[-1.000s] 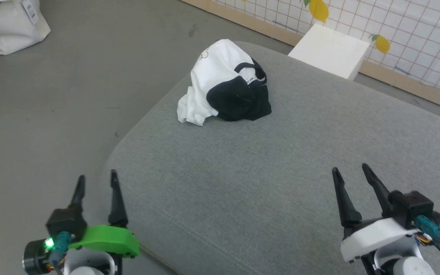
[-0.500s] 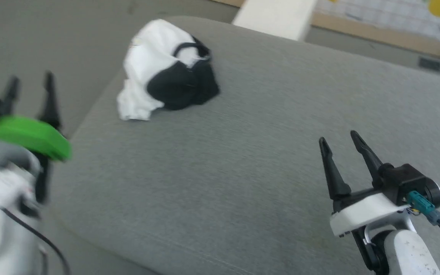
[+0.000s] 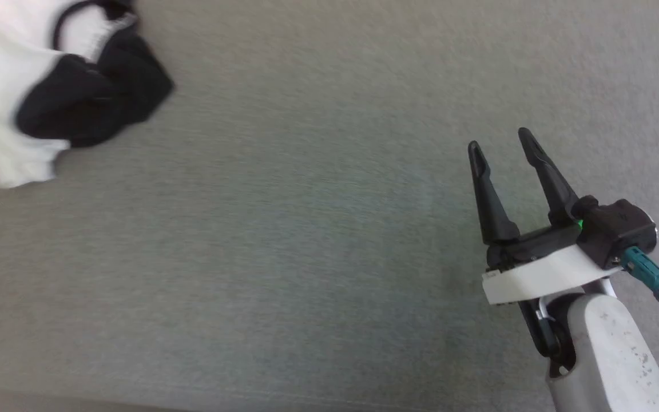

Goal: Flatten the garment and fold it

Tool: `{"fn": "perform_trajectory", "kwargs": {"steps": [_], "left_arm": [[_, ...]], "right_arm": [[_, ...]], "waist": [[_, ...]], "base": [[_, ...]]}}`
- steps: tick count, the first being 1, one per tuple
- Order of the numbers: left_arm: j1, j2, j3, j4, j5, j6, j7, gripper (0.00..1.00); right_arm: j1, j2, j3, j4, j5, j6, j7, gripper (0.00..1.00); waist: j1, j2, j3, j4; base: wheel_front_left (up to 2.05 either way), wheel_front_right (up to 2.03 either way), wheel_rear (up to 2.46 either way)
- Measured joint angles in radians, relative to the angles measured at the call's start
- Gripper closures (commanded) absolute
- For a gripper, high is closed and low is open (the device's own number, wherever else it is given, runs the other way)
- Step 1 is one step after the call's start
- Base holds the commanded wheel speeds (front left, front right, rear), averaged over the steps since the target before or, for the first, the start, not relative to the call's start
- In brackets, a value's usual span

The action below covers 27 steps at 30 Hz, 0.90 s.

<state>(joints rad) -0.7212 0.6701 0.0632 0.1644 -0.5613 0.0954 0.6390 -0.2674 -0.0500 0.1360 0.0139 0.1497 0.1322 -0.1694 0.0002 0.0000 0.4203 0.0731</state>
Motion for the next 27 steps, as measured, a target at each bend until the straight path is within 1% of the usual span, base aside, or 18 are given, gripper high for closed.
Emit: {"fn": "perform_trajectory", "kwargs": {"steps": [6, 11, 13, 14, 15, 16, 17, 18, 20, 22, 23, 27], "left_arm": [[0.029, 0.016, 0.063, 0.012, -0.042, 0.119, 0.141, 0.0], [0.111, -0.02, 0.086, 0.009, -0.104, 0.188, 0.264, 0.0], [0.126, -0.015, 0.109, -0.007, -0.119, 0.209, 0.296, 0.0], [0.132, -0.013, 0.117, -0.015, -0.127, 0.215, 0.305, 0.57], [0.14, -0.012, 0.124, -0.024, -0.135, 0.215, 0.308, 0.74], [0.148, -0.01, 0.125, -0.033, -0.138, 0.213, 0.305, 1.0], [0.156, -0.01, 0.119, -0.042, -0.136, 0.201, 0.293, 1.0], [0.165, -0.011, 0.11, -0.048, -0.127, 0.183, 0.259, 1.0], [0.17, -0.028, 0.088, -0.048, -0.092, 0.145, 0.163, 1.0], [0.165, -0.049, 0.058, -0.045, -0.051, 0.105, 0.038, 1.0], [0.138, -0.07, 0.032, -0.024, 0.001, 0.061, -0.137, 1.0], [0.071, -0.086, -0.021, 0.027, 0.072, 0.018, -0.321, 1.0]], "right_arm": [[-0.033, 0.0, 0.024, 0.041, 0.013, 0.0, -0.035, 0.0], [-0.06, 0.0, 0.03, 0.071, 0.019, 0.0, -0.051, 0.0], [-0.069, 0.0, 0.031, 0.079, 0.016, 0.0, -0.056, 0.0], [-0.071, 0.001, 0.032, 0.081, 0.014, 0.0, -0.057, 0.0], [-0.072, 0.001, 0.031, 0.087, 0.009, 0.0, -0.059, 0.0], [-0.072, 0.001, 0.03, 0.095, 0.007, 0.0, -0.06, 0.0], [-0.072, 0.001, 0.026, 0.101, 0.006, 0.0, -0.06, 0.0], [-0.07, 0.0, 0.022, 0.108, 0.0, 0.0, -0.06, 0.0], [-0.062, 0.0, 0.012, 0.121, -0.012, 0.0, -0.059, 0.0], [-0.044, 0.0, 0.002, 0.132, -0.022, 0.0, -0.055, 0.0], [-0.007, -0.001, -0.008, 0.147, -0.025, 0.0, -0.051, 0.0], [0.061, -0.001, -0.023, 0.155, -0.018, 0.0, -0.04, 0.0]], "waist": [[0.0, 0.0, 0.126, -0.089], [0.0001, 0.0001, 0.202, -0.148], [0.0001, 0.0001, 0.217, -0.168], [0.0001, 0.0001, 0.219, -0.175], [0.0001, 0.0001, 0.217, -0.18], [0.0, 0.0001, 0.212, -0.183], [0.0, 0.0001, 0.206, -0.186], [0.0, 0.0001, 0.198, -0.189], [0.0, 0.0001, 0.18, -0.193], [0.0, 0.0001, 0.153, -0.196], [0.0, 0.0001, 0.104, -0.197], [-0.0002, 0.0001, 0.019, -0.194]], "base": [[0.0, 0.0, 0.0], [0.0, 0.0, 0.0], [0.0, 0.0, 0.0], [0.0, 0.0, 0.0], [0.0, 0.0, 0.0], [0.0, 0.0, 0.0], [0.0, 0.0, 0.0], [0.0, 0.0, 0.0], [0.0, 0.0, 0.0], [0.0, 0.0, 0.0], [0.0, 0.0, 0.0], [0.0, 0.0, 0.0]]}}
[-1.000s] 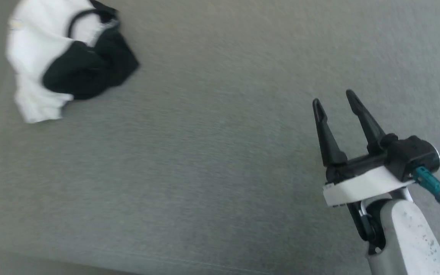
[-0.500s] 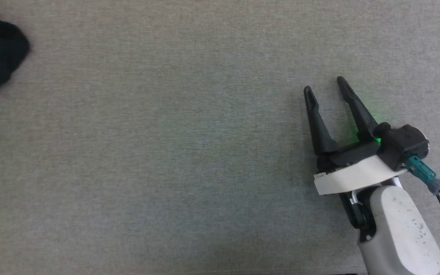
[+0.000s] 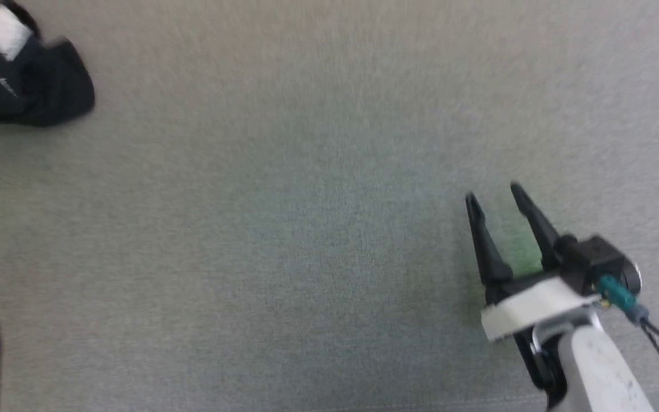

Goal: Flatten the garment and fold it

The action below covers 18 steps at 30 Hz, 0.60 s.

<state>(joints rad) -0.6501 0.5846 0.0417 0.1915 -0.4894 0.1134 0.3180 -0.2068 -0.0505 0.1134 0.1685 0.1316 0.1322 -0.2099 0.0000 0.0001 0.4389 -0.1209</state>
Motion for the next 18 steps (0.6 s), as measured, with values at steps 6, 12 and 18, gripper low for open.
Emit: {"fn": "perform_trajectory", "kwargs": {"steps": [6, 12, 18], "left_arm": [[-0.12, -0.085, -0.111, 0.039, 0.064, -0.048, -0.164, 1.0], [-0.208, -0.208, -0.205, 0.064, 0.077, -0.079, -0.231, 1.0], [-0.265, -0.353, -0.291, 0.098, 0.053, -0.119, -0.276, 1.0]], "right_arm": [[0.078, 0.0, -0.034, -0.009, 0.008, 0.0, 0.026, 0.0], [0.122, 0.0, -0.054, -0.039, 0.012, 0.0, 0.052, 0.0], [0.151, 0.001, -0.071, -0.072, 0.01, 0.0, 0.08, 0.0]], "waist": [[-0.0001, 0.0, -0.152, 0.028], [-0.0001, 0.0, -0.296, 0.048], [-0.0001, 0.0, -0.386, 0.023]], "base": [[0.0, 0.0, 0.0], [0.0, 0.0, 0.0], [0.0, 0.0, 0.0]]}}
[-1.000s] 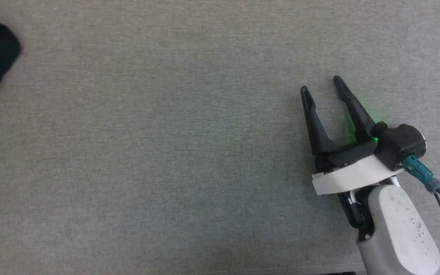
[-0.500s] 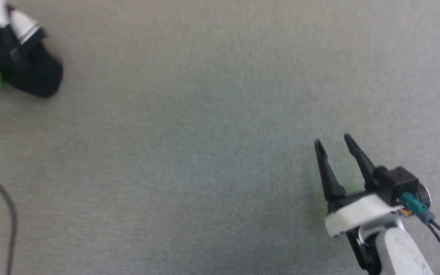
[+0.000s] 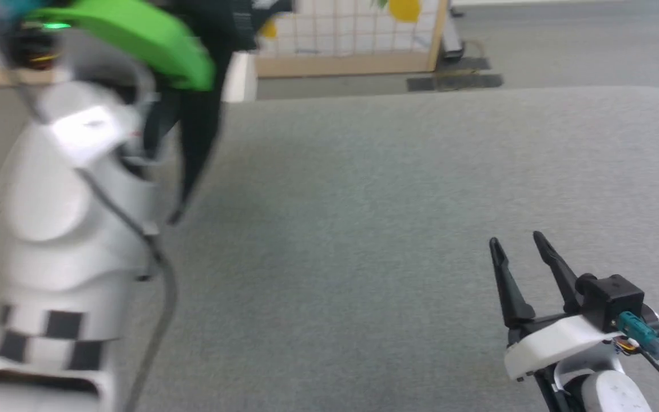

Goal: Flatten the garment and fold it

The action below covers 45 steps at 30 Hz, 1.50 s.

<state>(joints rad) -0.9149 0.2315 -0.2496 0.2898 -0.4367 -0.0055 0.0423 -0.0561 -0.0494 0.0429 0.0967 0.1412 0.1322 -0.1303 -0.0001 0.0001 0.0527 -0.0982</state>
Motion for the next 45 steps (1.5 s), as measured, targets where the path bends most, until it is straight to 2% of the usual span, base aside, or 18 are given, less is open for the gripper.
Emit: {"fn": "perform_trajectory", "kwargs": {"steps": [4, 7, 11, 15, 21, 23, 24, 27, 31, 35, 40, 45], "left_arm": [[-0.014, -0.114, -0.072, 0.049, -0.032, -0.026, -0.018, 1.0], [-0.011, -0.16, -0.122, 0.102, -0.054, -0.042, -0.018, 1.0], [0.036, -0.176, -0.203, 0.184, -0.117, -0.058, 0.005, 1.0], [0.146, -0.178, -0.337, 0.278, -0.207, -0.073, 0.106, 1.0], [0.258, -0.181, -0.496, 0.397, -0.306, -0.062, 0.271, 1.0], [0.277, -0.181, -0.532, 0.422, -0.339, -0.052, 0.318, 0.12], [0.281, -0.181, -0.545, 0.429, -0.35, -0.046, 0.335, 0.0], [0.294, -0.182, -0.568, 0.432, -0.377, -0.043, 0.35, 0.0], [0.3, -0.182, -0.537, 0.396, -0.407, -0.04, 0.248, 0.0], [0.302, -0.167, -0.455, 0.296, -0.408, -0.036, 0.035, 0.0], [0.349, -0.068, -0.37, 0.181, -0.336, 0.028, -0.225, 0.0], [0.456, 0.027, -0.291, 0.078, -0.262, 0.095, -0.295, 0.0]], "right_arm": [[0.022, -0.001, -0.02, -0.016, -0.007, 0.0, 0.017, 0.0], [0.025, -0.002, -0.016, -0.024, -0.009, 0.0, 0.025, 0.0], [0.025, -0.001, -0.004, -0.03, -0.008, 0.0, 0.027, 0.0], [0.025, -0.001, 0.011, -0.033, -0.008, 0.0, 0.034, 0.0], [0.025, -0.001, 0.021, -0.032, -0.008, 0.0, 0.035, 0.0], [0.025, -0.001, 0.023, -0.031, -0.008, 0.0, 0.038, 0.0], [0.025, -0.001, 0.024, -0.03, -0.008, 0.0, 0.039, 0.0], [0.025, -0.001, 0.03, -0.027, -0.008, 0.0, 0.044, 0.0], [0.025, -0.001, 0.035, -0.028, -0.008, 0.0, 0.047, 0.0], [0.025, -0.001, 0.024, -0.036, -0.008, 0.0, 0.047, 0.0], [0.025, -0.001, 0.002, -0.052, -0.01, 0.0, 0.047, 0.0], [0.027, -0.001, -0.018, -0.062, -0.012, 0.0, 0.051, 0.0]], "waist": [[0.0, 0.0, -0.021, -0.046], [0.0, 0.0, -0.022, -0.082], [0.0, -0.0001, -0.014, -0.127], [0.0, -0.0001, 0.0, -0.165], [0.0, -0.0001, 0.024, -0.192], [0.0, -0.0001, 0.024, -0.191], [0.0, -0.0001, 0.024, -0.188], [0.0, -0.0001, 0.018, -0.172], [0.0, -0.0001, 0.008, -0.149], [0.0, -0.0001, 0.001, -0.119], [0.0001, -0.0001, -0.002, -0.076], [0.0001, -0.0001, -0.007, -0.038]], "base": [[0.0, 0.0, 0.0], [0.0, 0.0, 0.0], [0.0, 0.0, 0.0], [0.0, 0.0, 0.0], [0.0, 0.0, 0.0], [0.0, 0.0, 0.0], [0.0, 0.0, 0.0], [0.0, 0.0, 0.0], [0.0, 0.0, 0.0], [0.0, 0.0, 0.0], [0.0, 0.0, 0.0], [0.0, 0.0, 0.0]]}}
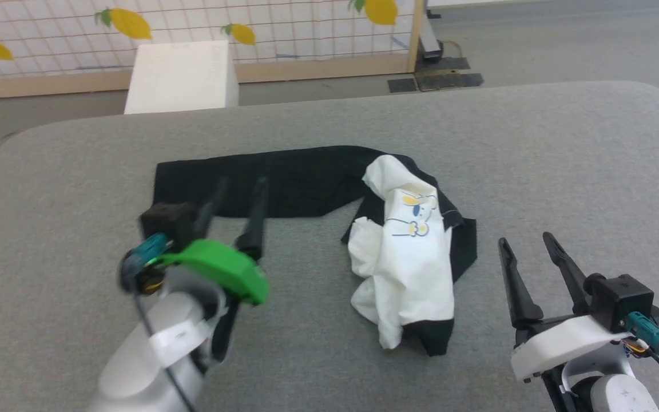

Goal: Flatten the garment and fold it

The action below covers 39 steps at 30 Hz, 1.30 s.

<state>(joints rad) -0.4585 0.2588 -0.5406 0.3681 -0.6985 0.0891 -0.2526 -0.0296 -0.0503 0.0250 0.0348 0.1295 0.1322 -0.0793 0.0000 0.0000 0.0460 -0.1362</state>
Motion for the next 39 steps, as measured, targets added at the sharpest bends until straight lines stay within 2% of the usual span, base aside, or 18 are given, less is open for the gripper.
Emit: {"fn": "perform_trajectory", "kwargs": {"steps": [3, 4, 7, 8, 12, 17, 24, 28, 33, 39], "left_arm": [[0.08, 0.031, 0.078, -0.09, 0.059, 0.028, -0.002, 0.0], [0.135, 0.041, 0.135, -0.152, 0.114, 0.036, -0.004, 0.0], [0.214, 0.043, 0.198, -0.211, 0.184, 0.037, -0.005, 0.0], [0.286, 0.027, 0.25, -0.256, 0.235, 0.036, -0.005, 0.0], [0.353, -0.006, 0.32, -0.3, 0.289, 0.029, -0.004, 0.0], [0.389, -0.051, 0.367, -0.323, 0.318, -0.013, -0.005, 0.0], [0.373, -0.103, 0.401, -0.334, 0.372, -0.063, -0.004, 0.0], [0.339, -0.134, 0.42, -0.34, 0.386, -0.08, -0.004, 0.0], [0.281, -0.164, 0.434, -0.348, 0.419, -0.107, -0.005, 0.0], [0.236, -0.191, 0.436, -0.351, 0.435, -0.131, -0.005, 0.0]], "right_arm": [[0.001, 0.0, -0.007, -0.005, -0.004, 0.0, 0.003, 0.0], [0.002, 0.0, -0.016, -0.008, -0.006, 0.0, 0.004, 0.0], [0.004, 0.0, -0.025, -0.006, -0.006, 0.0, 0.005, 0.0], [0.006, 0.0, -0.037, -0.001, -0.004, 0.0, 0.006, 0.0], [0.009, 0.0, -0.061, 0.016, 0.004, 0.0, 0.009, 0.0], [-0.009, 0.0, -0.111, 0.055, 0.029, 0.0, 0.046, 0.0], [-0.254, 0.0, -0.17, 0.202, 0.042, 0.0, 0.174, 0.0], [-0.41, -0.025, -0.179, 0.35, -0.009, 0.0, 0.288, 0.0], [-0.582, -0.046, -0.218, 0.52, -0.016, 0.0, 0.419, 0.0], [-0.723, -0.071, -0.243, 0.658, -0.054, 0.0, 0.521, 0.0]], "waist": [[0.0, 0.0, -0.003, 0.021], [0.0, 0.0, -0.005, 0.034], [0.0, 0.0, -0.007, 0.05], [0.0, 0.0, -0.009, 0.061], [0.0, 0.0, -0.008, 0.068], [0.0, 0.0, 0.004, 0.076], [0.0, 0.0, 0.058, 0.1], [0.0, 0.0, 0.105, 0.122], [0.0, 0.0, 0.176, 0.153], [0.0001, 0.0, 0.26, 0.198]], "base": [[0.0, 0.0, 0.0], [0.0, 0.0, 0.0], [0.0, 0.0, 0.0], [0.0, 0.0, 0.0], [0.0, 0.0, 0.0], [0.0, 0.0, 0.0], [0.0, 0.0, 0.0], [0.0, 0.0, 0.0], [0.0, 0.0, 0.0], [0.0, 0.0, 0.0]]}}
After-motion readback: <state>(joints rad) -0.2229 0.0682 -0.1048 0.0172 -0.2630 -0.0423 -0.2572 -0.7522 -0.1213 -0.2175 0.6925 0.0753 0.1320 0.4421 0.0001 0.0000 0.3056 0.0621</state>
